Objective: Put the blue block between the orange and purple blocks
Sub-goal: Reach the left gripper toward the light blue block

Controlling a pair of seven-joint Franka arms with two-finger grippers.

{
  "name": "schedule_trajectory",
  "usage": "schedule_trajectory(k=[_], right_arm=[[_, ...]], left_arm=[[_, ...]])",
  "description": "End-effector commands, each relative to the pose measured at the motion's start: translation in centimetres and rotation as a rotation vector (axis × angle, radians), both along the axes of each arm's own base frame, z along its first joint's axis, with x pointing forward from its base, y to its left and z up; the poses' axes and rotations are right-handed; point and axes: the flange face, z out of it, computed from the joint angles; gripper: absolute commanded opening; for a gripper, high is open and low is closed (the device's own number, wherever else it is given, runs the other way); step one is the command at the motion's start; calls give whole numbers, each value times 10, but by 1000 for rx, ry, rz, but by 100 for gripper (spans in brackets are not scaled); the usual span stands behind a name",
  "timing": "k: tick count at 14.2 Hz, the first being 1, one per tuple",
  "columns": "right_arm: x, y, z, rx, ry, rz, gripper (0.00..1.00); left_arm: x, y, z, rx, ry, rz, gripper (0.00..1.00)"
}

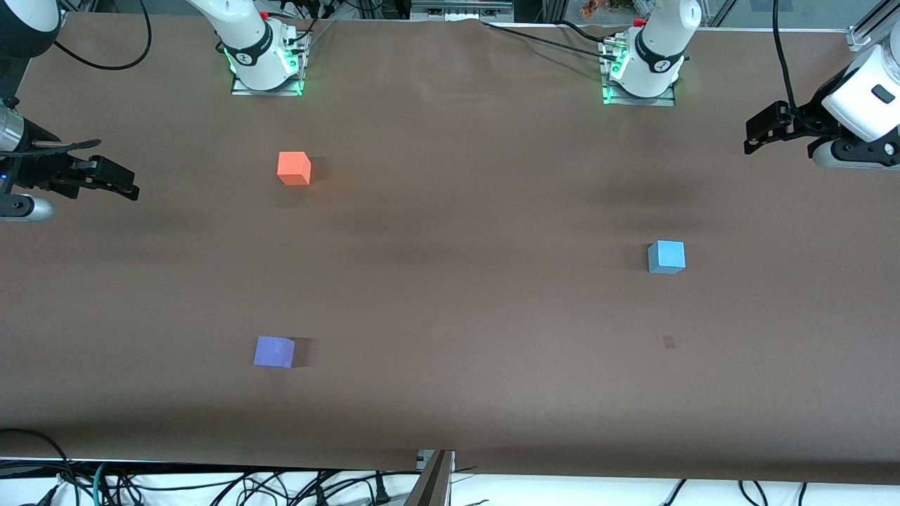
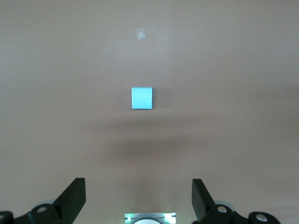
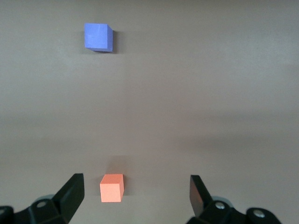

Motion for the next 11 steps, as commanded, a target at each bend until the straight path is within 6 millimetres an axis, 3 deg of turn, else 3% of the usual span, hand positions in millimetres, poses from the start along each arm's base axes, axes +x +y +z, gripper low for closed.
schedule_trajectory(k=[1, 11], right_arm=[[3, -1, 5, 3, -5, 10, 100], [3, -4, 4, 4, -4, 4, 100]], left_arm=[[-1, -3, 7, 0, 4, 4, 100], [-2, -10, 6, 4, 8, 18, 100]])
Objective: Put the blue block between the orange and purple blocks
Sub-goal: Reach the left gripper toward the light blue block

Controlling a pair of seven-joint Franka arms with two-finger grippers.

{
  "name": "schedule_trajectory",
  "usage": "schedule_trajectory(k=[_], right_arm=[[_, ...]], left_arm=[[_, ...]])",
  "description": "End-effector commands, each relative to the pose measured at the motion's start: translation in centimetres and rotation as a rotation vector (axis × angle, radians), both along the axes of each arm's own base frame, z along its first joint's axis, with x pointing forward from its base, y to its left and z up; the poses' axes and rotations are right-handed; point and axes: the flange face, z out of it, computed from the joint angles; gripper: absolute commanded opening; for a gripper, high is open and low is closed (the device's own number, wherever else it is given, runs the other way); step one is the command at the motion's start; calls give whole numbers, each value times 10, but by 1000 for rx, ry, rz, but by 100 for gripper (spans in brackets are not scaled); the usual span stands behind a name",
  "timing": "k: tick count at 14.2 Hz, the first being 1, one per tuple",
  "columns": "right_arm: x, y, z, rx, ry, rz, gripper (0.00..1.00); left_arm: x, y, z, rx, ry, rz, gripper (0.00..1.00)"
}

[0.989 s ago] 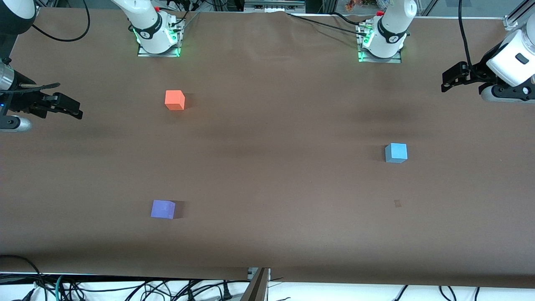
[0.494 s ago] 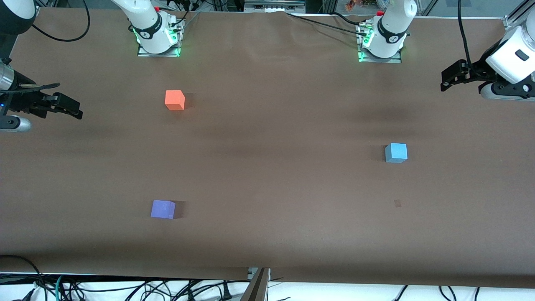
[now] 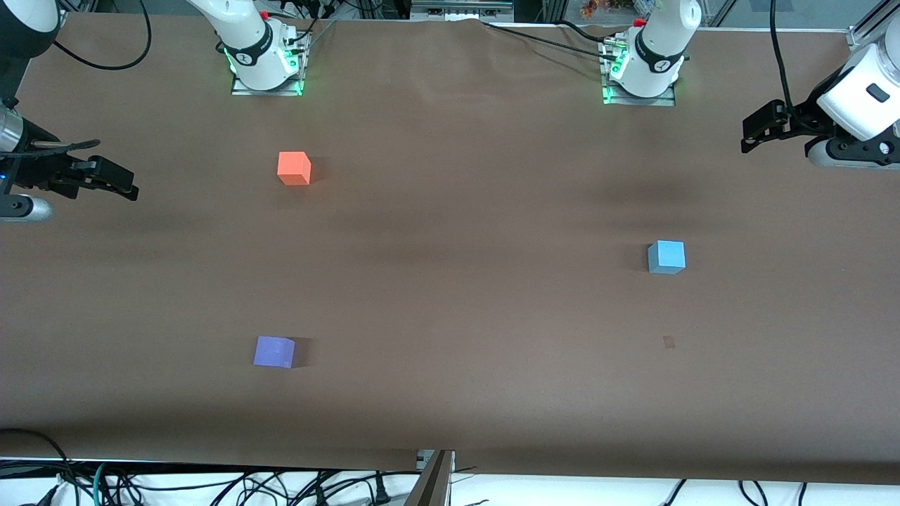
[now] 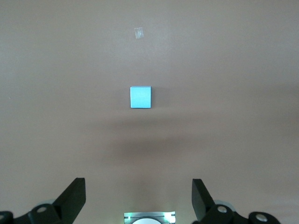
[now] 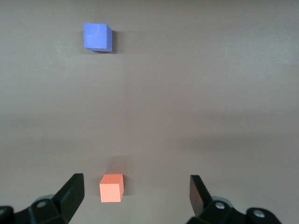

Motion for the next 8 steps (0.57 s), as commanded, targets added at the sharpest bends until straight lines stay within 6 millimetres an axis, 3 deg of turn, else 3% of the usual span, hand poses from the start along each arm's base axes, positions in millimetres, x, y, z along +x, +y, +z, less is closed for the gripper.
schedule_trajectory(k=[1, 8], right_arm=[[3, -2, 4, 5, -4, 5, 100], [3, -1, 5, 5, -5, 6, 100]], left_arm=[[-1, -10, 7, 6, 3, 28, 100], [4, -6, 1, 8, 7, 39, 100]])
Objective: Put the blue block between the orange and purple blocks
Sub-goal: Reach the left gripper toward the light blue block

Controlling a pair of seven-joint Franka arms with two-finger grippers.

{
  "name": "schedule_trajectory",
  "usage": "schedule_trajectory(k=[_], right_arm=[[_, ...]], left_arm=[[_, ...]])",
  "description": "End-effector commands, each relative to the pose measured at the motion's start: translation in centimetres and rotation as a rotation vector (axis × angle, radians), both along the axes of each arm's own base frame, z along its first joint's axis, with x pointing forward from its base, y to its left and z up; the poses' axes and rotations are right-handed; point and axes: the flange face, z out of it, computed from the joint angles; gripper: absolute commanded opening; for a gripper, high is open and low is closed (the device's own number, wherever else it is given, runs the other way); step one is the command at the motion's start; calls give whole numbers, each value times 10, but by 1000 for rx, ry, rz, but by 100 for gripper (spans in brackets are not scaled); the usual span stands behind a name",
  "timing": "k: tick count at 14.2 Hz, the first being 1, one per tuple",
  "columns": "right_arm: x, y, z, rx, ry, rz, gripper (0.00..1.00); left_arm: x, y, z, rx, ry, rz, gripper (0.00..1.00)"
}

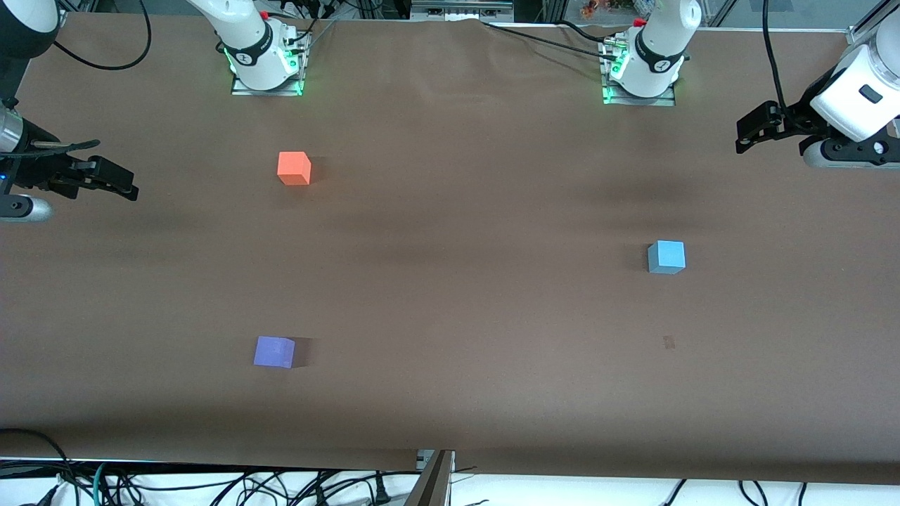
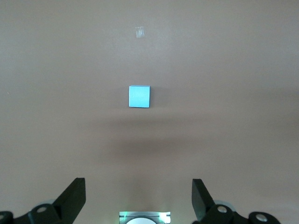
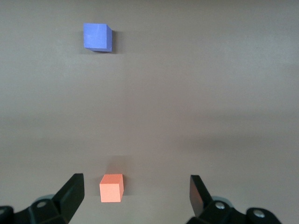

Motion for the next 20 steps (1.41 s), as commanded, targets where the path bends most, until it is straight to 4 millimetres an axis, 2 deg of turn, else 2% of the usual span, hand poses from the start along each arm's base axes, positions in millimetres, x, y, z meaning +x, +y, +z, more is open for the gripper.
schedule_trajectory(k=[1, 2, 4, 6, 7, 8, 9, 10, 12, 15, 17, 20], right_arm=[[2, 0, 5, 5, -6, 9, 100], [3, 0, 4, 5, -4, 8, 100], [3, 0, 5, 6, -6, 8, 100], [3, 0, 4, 3, -6, 10, 100], [4, 0, 3, 3, -1, 10, 100], [3, 2, 3, 5, -3, 9, 100], [3, 2, 3, 4, -3, 2, 100], [4, 2, 3, 5, -1, 11, 100], [3, 1, 2, 4, 0, 3, 100], [3, 2, 2, 4, 0, -3, 100], [4, 1, 2, 6, 0, 3, 100], [4, 1, 2, 6, 0, 8, 100]], left_arm=[[18, 0, -25, -1, 55, 3, 100], [32, 0, -52, 6, 104, -4, 100], [50, 8, -62, 50, 118, -5, 100], [57, 1, -85, 59, 182, -21, 100], [61, 4, -104, 58, 219, -21, 100], [73, 13, -139, 52, 276, -13, 100], [79, 26, -151, 34, 294, -7, 100], [84, 42, -152, 17, 286, -2, 100], [93, 44, -160, 18, 249, 5, 100], [109, 54, -199, 6, 217, 2, 100], [124, 53, -232, -8, 197, -2, 100], [145, 38, -305, -35, 169, -23, 100]])
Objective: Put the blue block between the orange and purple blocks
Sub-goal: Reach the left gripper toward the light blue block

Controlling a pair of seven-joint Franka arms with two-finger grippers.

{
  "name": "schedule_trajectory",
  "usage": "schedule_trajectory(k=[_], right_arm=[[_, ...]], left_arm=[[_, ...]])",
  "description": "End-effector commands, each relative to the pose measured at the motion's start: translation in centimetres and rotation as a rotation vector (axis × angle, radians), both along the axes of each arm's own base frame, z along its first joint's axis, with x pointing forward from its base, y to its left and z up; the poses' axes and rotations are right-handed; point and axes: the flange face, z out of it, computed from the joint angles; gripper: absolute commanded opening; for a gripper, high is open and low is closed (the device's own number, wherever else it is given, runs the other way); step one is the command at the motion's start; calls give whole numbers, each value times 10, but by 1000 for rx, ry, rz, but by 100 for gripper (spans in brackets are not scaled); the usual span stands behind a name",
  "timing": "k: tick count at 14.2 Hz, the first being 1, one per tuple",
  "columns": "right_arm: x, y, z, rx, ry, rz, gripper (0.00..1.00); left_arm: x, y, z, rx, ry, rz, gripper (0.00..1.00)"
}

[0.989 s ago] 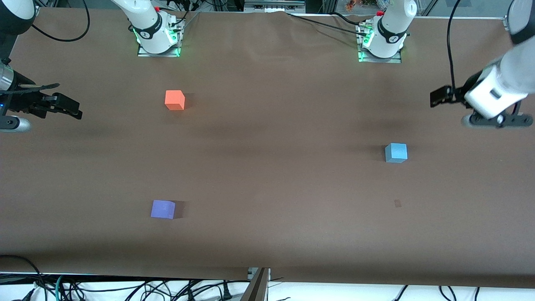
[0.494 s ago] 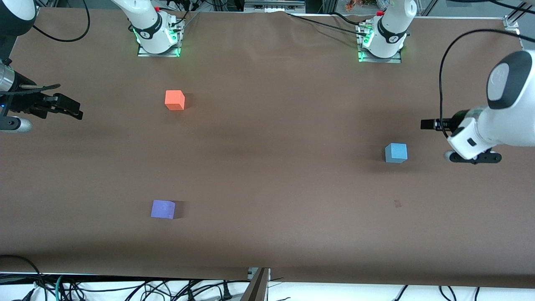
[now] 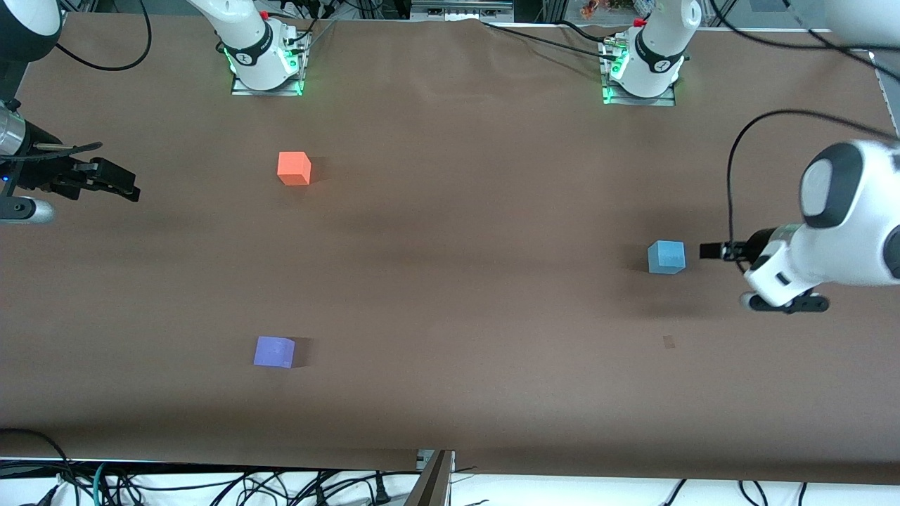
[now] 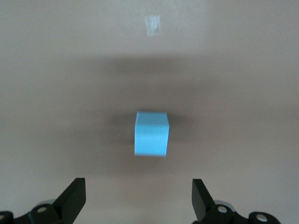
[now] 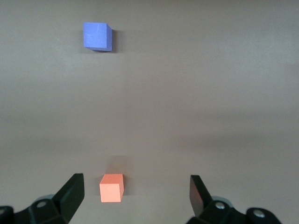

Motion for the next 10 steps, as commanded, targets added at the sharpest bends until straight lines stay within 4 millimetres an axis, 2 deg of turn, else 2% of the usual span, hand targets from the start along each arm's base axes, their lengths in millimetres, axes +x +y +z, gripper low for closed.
schedule_trajectory(k=[1, 2, 4, 7, 10], right_arm=[[3, 0, 4, 6, -4, 7, 100], [3, -1, 4, 6, -4, 7, 100], [3, -2, 4, 6, -3, 6, 100], [3, -1, 4, 6, -3, 6, 100], [3, 0, 3, 6, -1, 7, 100]], left_arm=[[18, -6, -51, -5, -22, -38, 100], [18, -7, -53, -5, -21, -41, 100], [8, -8, -79, 16, -1, -61, 100], [-13, -11, -103, 28, 3, -82, 100], [-40, -20, -108, 32, -52, -102, 100]])
